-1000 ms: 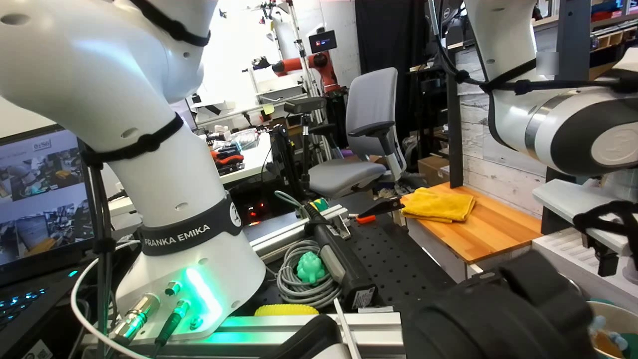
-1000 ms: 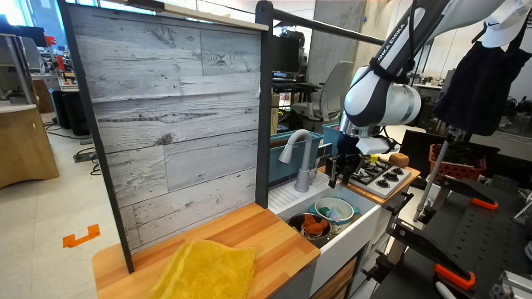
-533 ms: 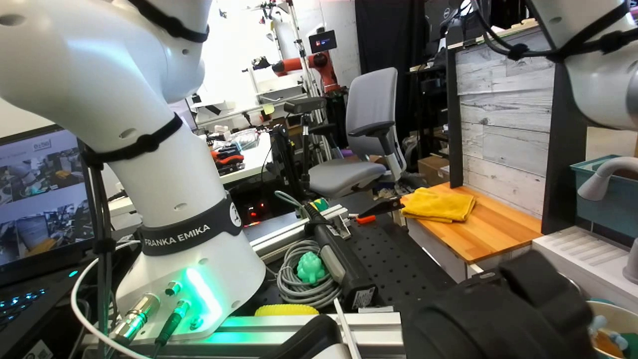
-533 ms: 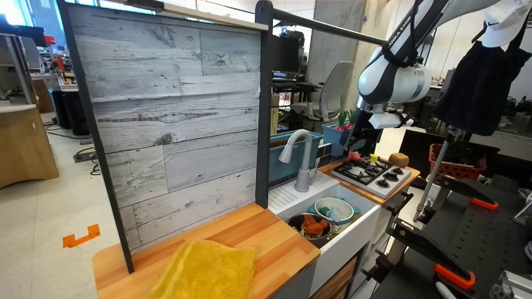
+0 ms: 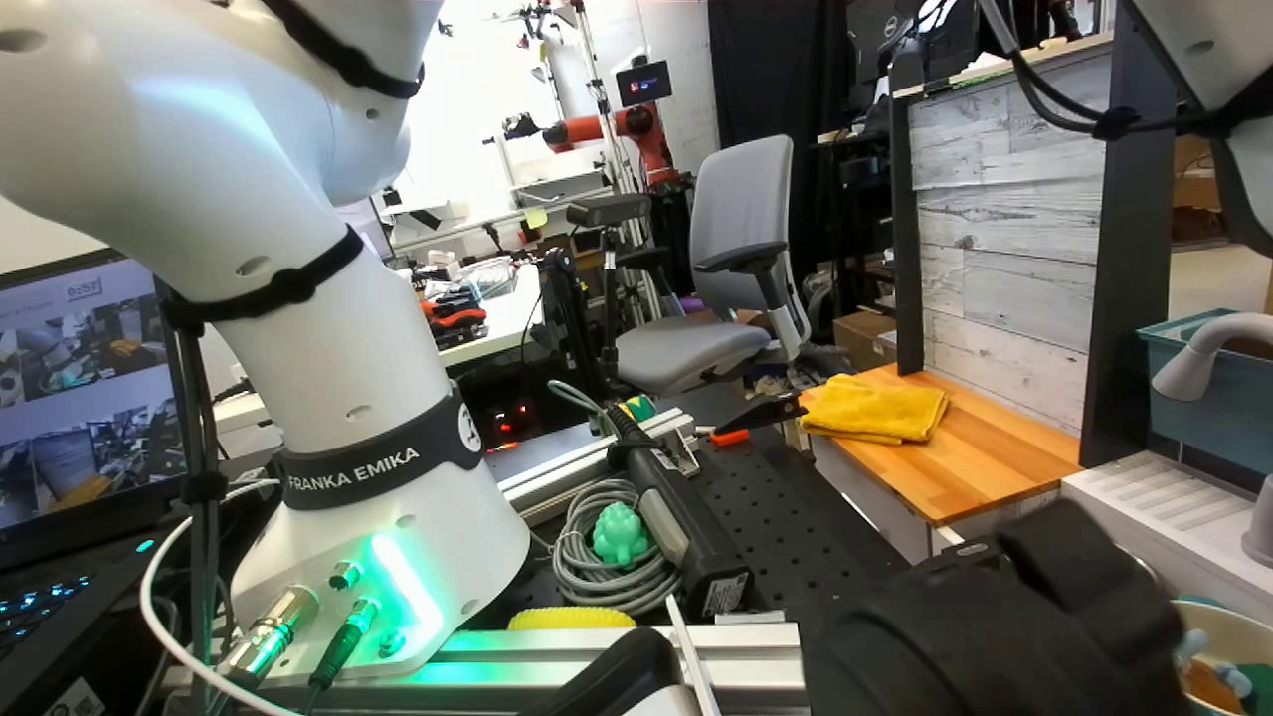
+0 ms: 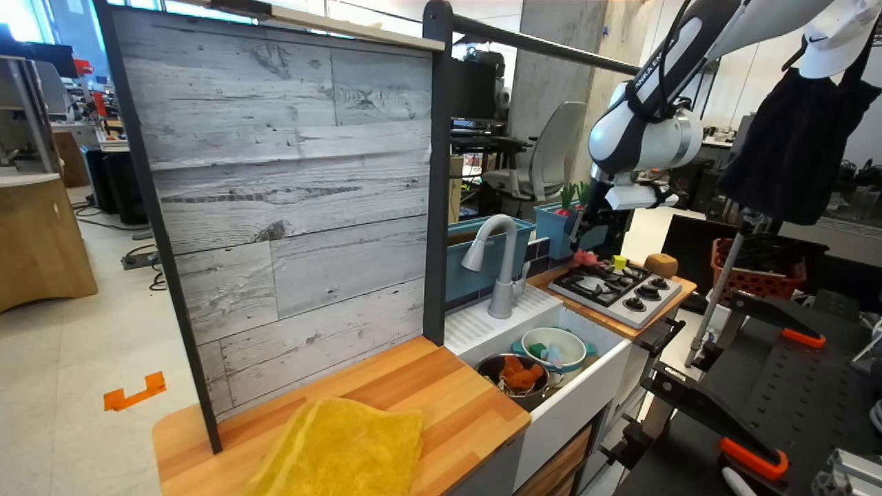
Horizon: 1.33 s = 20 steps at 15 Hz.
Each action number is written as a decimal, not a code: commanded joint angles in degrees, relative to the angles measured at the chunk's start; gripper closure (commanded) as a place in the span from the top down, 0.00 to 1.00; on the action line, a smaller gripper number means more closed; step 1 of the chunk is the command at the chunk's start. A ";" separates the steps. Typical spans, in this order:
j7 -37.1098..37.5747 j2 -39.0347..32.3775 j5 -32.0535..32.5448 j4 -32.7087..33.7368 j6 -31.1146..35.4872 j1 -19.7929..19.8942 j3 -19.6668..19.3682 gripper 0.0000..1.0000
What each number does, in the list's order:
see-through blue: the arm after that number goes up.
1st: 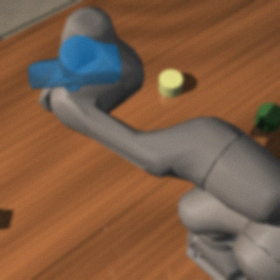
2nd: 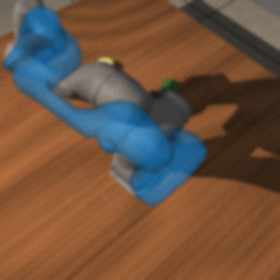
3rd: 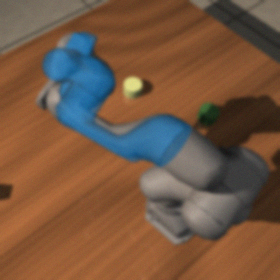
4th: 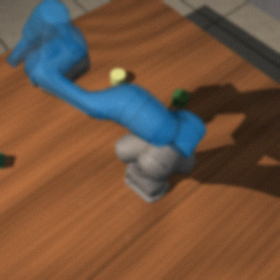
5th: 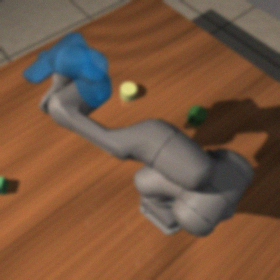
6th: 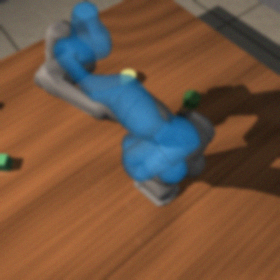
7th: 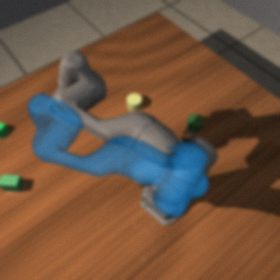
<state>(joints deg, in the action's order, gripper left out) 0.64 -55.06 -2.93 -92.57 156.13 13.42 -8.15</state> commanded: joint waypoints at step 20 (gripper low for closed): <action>6.56 -24.40 0.19 29.77 8.26 2.93 -5.54 0.51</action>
<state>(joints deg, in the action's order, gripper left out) 5.79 -76.41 -2.91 -67.82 163.64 16.61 -12.15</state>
